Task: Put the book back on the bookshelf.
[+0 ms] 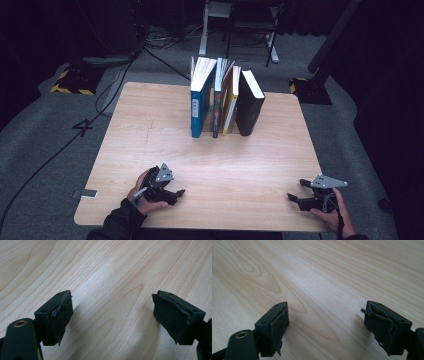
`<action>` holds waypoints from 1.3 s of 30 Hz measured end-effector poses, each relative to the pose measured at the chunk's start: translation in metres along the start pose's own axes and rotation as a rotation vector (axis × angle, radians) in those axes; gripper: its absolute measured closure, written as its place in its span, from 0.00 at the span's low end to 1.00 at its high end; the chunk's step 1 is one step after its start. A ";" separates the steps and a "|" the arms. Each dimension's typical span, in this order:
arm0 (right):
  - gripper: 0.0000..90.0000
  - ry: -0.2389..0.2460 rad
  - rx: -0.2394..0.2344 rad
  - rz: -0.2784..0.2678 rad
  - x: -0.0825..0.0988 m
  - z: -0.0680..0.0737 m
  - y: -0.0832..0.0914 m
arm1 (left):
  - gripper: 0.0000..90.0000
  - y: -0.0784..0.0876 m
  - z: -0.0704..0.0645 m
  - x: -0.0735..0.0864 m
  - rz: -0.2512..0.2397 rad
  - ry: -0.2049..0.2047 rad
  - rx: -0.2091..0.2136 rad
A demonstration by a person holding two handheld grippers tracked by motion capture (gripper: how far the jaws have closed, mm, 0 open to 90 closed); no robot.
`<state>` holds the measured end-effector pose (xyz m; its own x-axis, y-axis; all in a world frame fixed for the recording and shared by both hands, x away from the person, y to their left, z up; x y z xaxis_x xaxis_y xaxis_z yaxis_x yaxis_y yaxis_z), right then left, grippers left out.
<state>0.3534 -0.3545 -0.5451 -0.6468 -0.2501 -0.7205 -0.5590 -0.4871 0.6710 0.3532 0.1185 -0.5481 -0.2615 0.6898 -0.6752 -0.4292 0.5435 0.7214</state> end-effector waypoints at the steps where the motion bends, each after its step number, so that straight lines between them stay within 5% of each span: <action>1: 0.22 0.000 0.001 0.000 0.000 0.000 0.000 | 0.18 0.000 0.000 0.000 -0.001 0.004 -0.003; 39: 0.21 -0.024 0.028 -0.008 -0.001 -0.002 -0.001 | 0.17 -0.002 0.002 -0.001 0.000 -0.002 0.010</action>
<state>0.3561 -0.3549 -0.5453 -0.6544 -0.2262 -0.7215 -0.5781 -0.4655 0.6702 0.3558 0.1175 -0.5483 -0.2595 0.6906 -0.6751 -0.4207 0.5484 0.7227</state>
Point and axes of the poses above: each handheld gripper's, and its own axes: y roughly backward along the jaws, x roughly out of its underside, z roughly to its left, the point moved 6 cm from there along -y, roughly forward along the jaws, and after that the axes turned 14 degrees about -y, right-handed, at the moved point
